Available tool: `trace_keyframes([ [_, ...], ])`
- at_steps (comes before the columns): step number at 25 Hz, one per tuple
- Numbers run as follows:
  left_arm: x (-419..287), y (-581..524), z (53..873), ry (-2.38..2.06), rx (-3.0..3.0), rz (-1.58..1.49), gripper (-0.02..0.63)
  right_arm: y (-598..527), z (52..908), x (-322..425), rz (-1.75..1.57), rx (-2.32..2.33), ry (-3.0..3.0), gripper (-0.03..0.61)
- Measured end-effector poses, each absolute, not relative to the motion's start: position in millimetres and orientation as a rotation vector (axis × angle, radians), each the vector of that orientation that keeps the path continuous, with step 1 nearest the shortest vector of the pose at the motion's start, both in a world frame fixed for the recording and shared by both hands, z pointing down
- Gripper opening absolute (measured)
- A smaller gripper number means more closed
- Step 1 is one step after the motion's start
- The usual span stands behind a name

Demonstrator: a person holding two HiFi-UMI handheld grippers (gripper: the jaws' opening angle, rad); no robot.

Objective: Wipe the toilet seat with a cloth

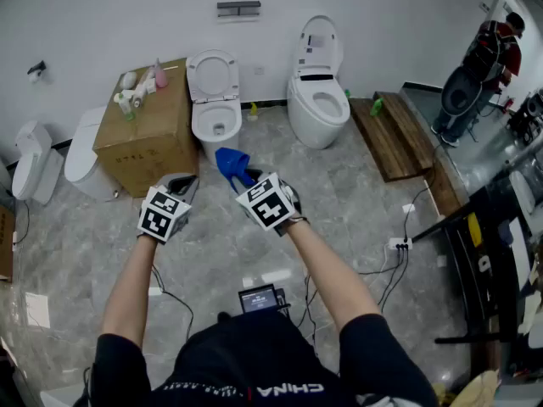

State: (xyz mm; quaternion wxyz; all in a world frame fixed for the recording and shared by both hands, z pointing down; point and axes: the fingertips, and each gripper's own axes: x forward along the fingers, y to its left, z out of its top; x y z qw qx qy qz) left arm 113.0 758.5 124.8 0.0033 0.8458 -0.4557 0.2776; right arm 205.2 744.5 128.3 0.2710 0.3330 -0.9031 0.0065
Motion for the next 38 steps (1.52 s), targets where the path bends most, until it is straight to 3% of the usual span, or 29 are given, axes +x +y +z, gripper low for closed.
trace_keyframes([
  [38, 139.1, 738.7, 149.6, -1.369, 2.634, 0.934, 0.012, 728.7, 143.7, 231.7, 0.078, 0.867, -2.440, 0.066],
])
